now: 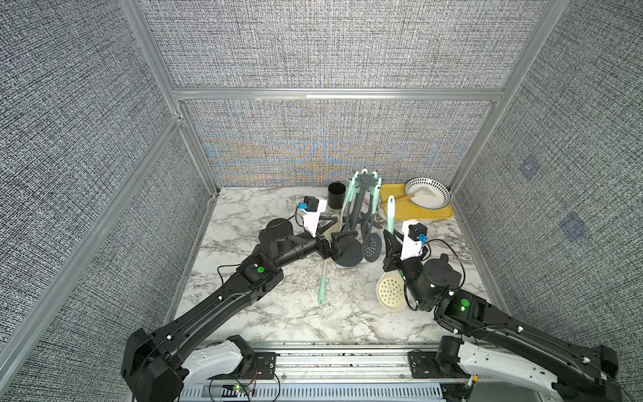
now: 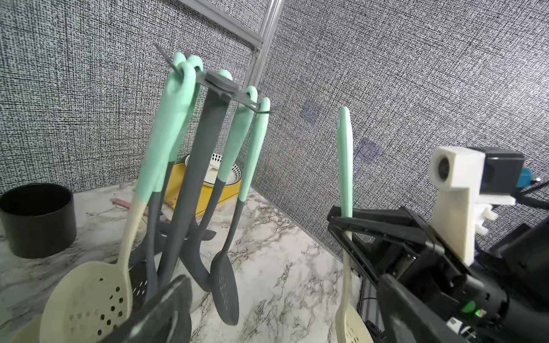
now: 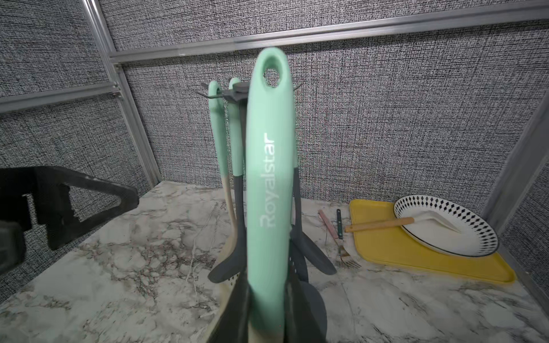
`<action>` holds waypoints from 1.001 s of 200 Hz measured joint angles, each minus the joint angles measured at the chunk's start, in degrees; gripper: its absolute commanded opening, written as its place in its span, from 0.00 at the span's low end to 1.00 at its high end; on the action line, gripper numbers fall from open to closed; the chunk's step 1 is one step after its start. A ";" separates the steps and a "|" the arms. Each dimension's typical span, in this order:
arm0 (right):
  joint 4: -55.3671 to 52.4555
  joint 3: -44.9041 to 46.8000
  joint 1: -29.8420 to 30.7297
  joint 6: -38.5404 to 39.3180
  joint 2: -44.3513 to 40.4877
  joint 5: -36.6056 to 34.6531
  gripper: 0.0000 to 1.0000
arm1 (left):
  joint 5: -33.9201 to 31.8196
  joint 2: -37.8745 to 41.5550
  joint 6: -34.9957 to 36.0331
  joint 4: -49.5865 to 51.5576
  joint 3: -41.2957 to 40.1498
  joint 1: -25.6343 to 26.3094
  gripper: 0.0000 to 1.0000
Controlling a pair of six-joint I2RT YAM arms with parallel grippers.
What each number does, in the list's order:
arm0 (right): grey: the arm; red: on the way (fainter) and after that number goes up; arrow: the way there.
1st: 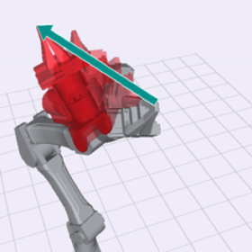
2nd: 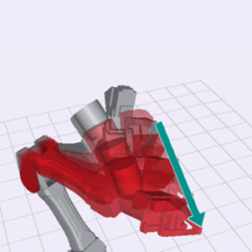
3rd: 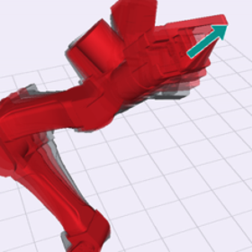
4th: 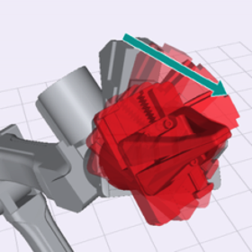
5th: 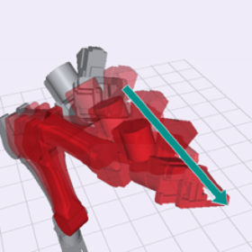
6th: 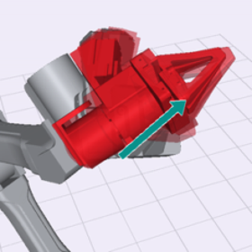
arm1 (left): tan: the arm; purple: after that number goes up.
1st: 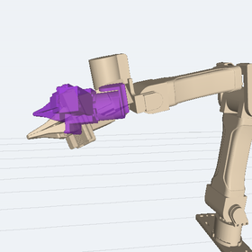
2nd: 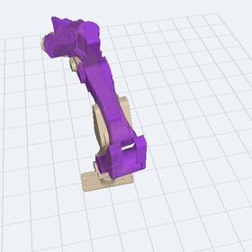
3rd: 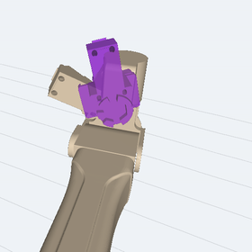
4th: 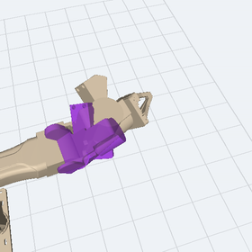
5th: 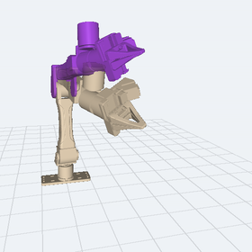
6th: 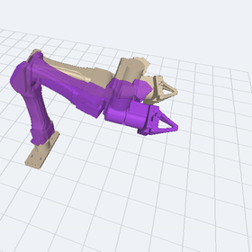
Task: Hang the skimmer on the kitchen utensil rack
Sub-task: Hang the skimmer on the rack.
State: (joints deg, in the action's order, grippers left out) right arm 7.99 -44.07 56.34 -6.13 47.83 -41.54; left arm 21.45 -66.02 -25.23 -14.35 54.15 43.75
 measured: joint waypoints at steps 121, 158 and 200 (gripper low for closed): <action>-1.88 -7.08 -3.82 -0.52 9.64 11.58 0.00 | -1.60 -3.52 0.15 -3.08 -0.74 0.79 0.95; -1.84 -8.09 -3.85 -0.24 10.78 11.21 0.00 | -1.64 -3.54 0.15 -3.15 -0.81 0.79 0.95; -1.79 -8.63 -4.04 0.13 11.58 9.81 0.00 | -1.75 -3.54 0.15 -3.17 -0.81 0.79 0.95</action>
State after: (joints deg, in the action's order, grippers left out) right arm 6.20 -52.71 52.29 -6.00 59.42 -31.73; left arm 19.70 -69.56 -25.08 -17.52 53.34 44.53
